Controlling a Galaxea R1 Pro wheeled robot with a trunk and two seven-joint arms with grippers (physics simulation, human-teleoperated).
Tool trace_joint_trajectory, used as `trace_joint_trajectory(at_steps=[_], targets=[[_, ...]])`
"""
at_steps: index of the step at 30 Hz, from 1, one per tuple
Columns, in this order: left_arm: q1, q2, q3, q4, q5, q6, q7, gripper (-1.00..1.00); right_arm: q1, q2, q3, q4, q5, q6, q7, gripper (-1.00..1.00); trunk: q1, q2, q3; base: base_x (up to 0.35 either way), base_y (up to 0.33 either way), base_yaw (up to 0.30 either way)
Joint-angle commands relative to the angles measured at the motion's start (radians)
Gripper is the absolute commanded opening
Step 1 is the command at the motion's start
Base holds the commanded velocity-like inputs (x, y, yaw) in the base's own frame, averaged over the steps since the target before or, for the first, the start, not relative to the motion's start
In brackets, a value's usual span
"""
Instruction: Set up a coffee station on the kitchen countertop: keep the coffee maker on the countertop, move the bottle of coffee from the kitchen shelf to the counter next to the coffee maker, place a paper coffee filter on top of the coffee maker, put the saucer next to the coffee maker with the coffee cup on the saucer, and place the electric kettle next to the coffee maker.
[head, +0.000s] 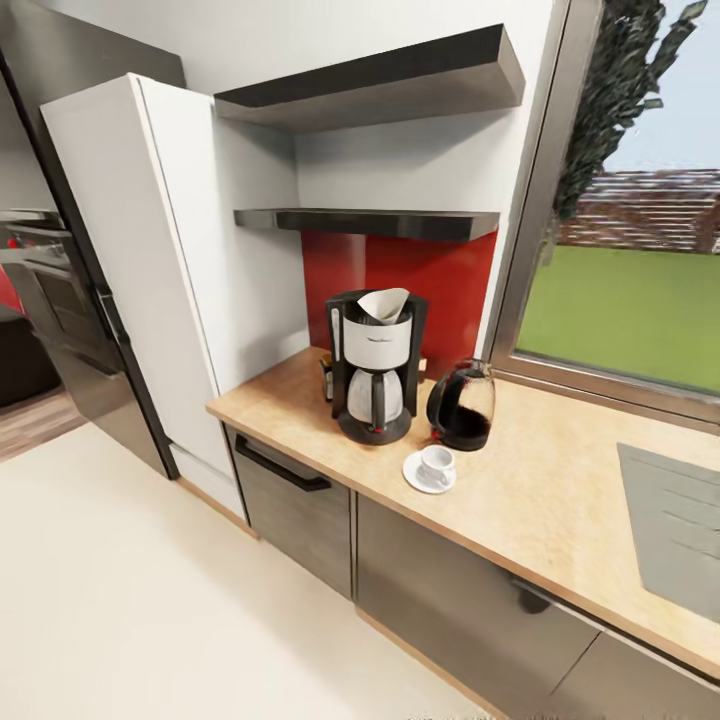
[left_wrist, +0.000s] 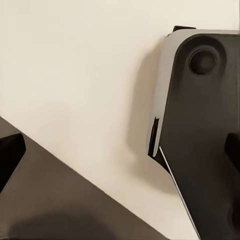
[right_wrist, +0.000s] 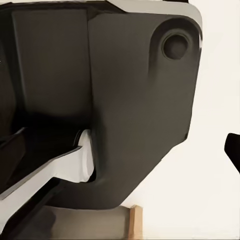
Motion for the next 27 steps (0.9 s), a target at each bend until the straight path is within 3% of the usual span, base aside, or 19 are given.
trace_joint_trajectory(at_steps=[1,27], targets=[[-0.001,0.000,0.008,0.001,-0.011,-0.005,0.001,1.00,0.000,0.000,-0.010,-0.002,0.005,0.007,0.002,1.00,0.001,-0.002,-0.002,0.000,0.000,-0.262],[0.001,0.001,0.003,0.003,-0.012,-0.008,0.001,1.00,0.000,-0.006,-0.010,-0.003,-0.006,0.010,0.003,1.00,0.001,-0.002,-0.002,0.000,0.000,-0.267]])
